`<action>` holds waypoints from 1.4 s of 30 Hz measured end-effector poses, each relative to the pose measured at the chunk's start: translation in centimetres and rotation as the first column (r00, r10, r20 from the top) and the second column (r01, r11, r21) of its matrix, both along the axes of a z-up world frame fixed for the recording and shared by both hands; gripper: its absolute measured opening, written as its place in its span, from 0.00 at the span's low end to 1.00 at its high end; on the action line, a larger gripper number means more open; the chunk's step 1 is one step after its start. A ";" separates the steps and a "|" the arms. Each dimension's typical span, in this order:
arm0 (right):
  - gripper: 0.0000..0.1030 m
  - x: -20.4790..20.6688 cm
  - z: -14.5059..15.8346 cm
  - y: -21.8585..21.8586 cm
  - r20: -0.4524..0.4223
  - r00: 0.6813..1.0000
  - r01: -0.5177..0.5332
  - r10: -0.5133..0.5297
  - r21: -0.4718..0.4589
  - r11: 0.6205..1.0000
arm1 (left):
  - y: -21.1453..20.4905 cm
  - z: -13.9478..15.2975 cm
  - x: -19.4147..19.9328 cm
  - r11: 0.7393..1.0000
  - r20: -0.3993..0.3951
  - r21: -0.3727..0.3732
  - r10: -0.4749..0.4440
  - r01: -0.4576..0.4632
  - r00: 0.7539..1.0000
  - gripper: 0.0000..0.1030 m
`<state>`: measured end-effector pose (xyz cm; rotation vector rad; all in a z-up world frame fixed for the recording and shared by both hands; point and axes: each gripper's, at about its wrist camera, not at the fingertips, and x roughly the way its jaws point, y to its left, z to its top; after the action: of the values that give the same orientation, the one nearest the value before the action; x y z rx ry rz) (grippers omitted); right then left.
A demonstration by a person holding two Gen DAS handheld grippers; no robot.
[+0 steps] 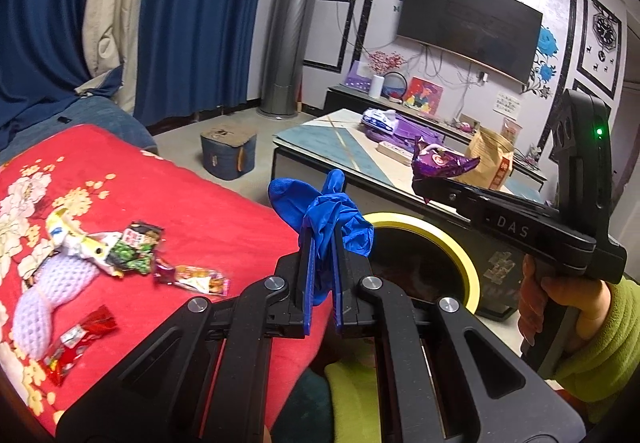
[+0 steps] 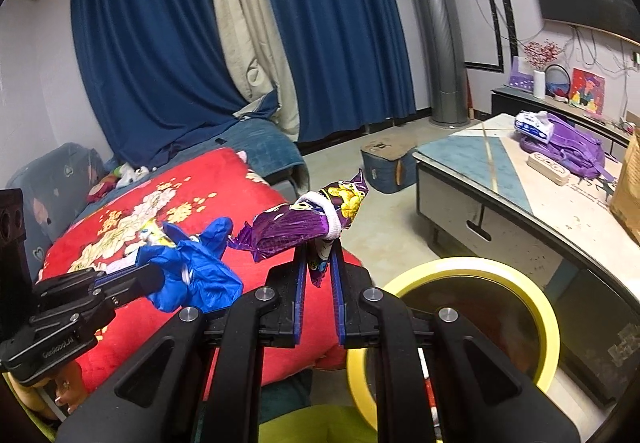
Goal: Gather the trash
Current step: 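Lift and carry the purple wrapper and blue glove over the trash bin, then open both tools to drop the wrapper and glove into the bin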
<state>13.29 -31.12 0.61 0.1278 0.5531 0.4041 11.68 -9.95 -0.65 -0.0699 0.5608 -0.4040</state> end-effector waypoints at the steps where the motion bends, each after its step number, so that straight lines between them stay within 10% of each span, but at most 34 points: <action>1: 0.11 0.0 0.0 -0.3 0.000 1.000 0.007 -0.007 0.000 1.000 | -0.4 -0.1 0.0 1.000 -0.001 0.001 -0.008 0.008 1.000 0.03; 42: 0.11 1.2 -4.5 -8.8 -0.114 0.971 0.206 -0.209 -0.033 0.978 | -10.1 -5.0 3.1 0.963 -0.120 0.084 -0.244 0.255 0.962 0.03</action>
<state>14.52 -39.96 -3.86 0.1878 0.6526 0.1875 14.74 -20.06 -5.63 0.0757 0.6994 -0.6208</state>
